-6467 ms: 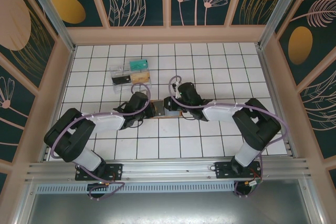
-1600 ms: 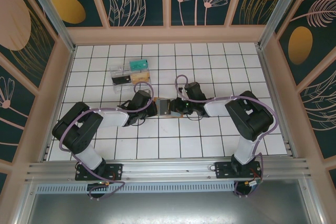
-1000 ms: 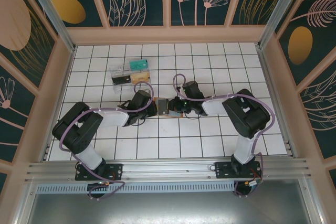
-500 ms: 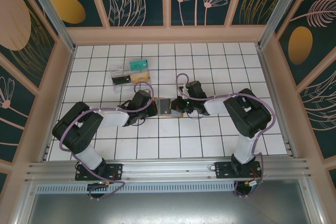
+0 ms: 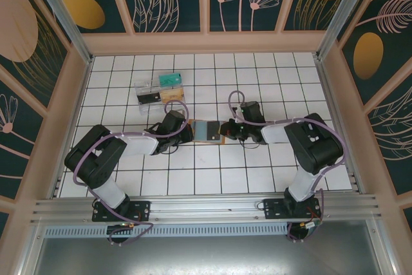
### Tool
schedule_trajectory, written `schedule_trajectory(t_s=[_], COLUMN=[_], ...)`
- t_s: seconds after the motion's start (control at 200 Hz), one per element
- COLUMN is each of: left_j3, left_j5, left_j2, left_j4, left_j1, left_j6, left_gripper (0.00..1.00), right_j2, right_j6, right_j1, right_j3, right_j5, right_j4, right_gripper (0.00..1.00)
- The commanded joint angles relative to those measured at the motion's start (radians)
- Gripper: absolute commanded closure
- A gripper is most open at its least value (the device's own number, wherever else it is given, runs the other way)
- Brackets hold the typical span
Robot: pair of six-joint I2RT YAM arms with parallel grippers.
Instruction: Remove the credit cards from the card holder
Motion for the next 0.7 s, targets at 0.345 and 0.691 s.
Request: schedule_trajectory(t_s=[0.345, 0.691], left_j3=[-0.024, -0.182], left_j5=[0.016, -0.034], left_j2=[-0.050, -0.431], left_j4=[-0.057, 0.220], left_j1=[0.001, 0.002], left_j6=[-0.013, -0.104], left_gripper=[0.76, 0.23], right_j2=[-0.203, -0.350], right_j6=[-0.039, -0.092], right_j1=[-0.045, -0.016], right_j3=[-0.077, -0.093], right_j5=[-0.031, -0.047], right_j4=[0.010, 0.099], right_gripper=[1.00, 1.00])
